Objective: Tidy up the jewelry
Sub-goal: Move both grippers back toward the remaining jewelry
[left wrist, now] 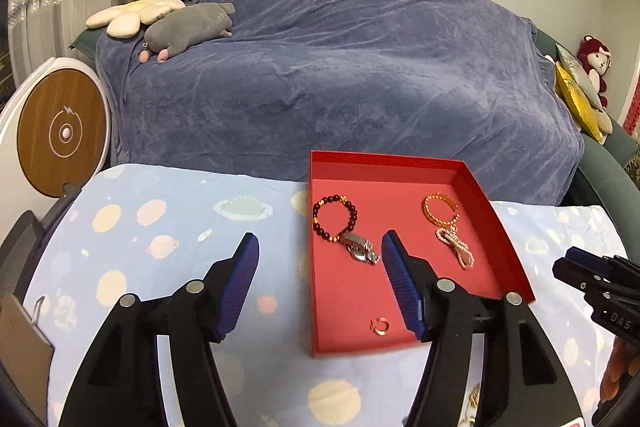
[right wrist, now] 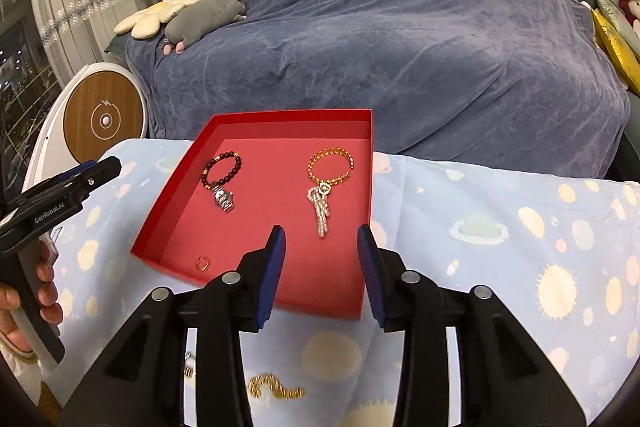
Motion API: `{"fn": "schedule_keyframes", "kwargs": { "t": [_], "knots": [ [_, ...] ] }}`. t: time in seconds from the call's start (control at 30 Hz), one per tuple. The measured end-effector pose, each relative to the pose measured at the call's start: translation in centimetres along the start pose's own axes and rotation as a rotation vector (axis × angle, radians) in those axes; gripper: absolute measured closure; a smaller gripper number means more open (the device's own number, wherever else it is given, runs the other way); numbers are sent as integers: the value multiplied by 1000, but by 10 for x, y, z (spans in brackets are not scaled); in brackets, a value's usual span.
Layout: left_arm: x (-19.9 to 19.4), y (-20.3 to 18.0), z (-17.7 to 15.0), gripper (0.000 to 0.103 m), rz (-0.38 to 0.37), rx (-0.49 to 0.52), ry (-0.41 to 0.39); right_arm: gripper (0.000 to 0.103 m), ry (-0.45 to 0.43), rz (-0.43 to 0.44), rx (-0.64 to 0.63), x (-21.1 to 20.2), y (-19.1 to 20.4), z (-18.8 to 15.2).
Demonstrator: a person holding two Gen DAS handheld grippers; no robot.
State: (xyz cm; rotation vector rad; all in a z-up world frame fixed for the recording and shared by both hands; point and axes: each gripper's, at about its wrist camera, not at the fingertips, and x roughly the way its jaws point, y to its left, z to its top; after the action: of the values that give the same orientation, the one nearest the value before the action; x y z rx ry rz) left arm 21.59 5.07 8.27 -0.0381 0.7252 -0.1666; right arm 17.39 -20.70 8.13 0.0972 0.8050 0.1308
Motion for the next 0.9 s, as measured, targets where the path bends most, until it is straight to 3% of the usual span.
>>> {"fn": "schedule_keyframes", "kwargs": {
  "t": [0.23,0.43,0.7,0.8,0.9],
  "knots": [
    [-49,-6,-54,35,8,-5,17,60,-4,-10,8,-58,7,-64],
    [-57,-10,-104,35,-59,-11,99,60,62,44,67,-61,10,-107],
    [-30,-31,-139,35,-105,210,155,60,153,49,31,-35,15,-127],
    [-21,-42,-141,35,-188,265,165,60,165,54,23,-29,17,-127],
    [-10,-55,-148,35,-204,338,180,60,179,56,17,-23,18,-129]
  ]
}}
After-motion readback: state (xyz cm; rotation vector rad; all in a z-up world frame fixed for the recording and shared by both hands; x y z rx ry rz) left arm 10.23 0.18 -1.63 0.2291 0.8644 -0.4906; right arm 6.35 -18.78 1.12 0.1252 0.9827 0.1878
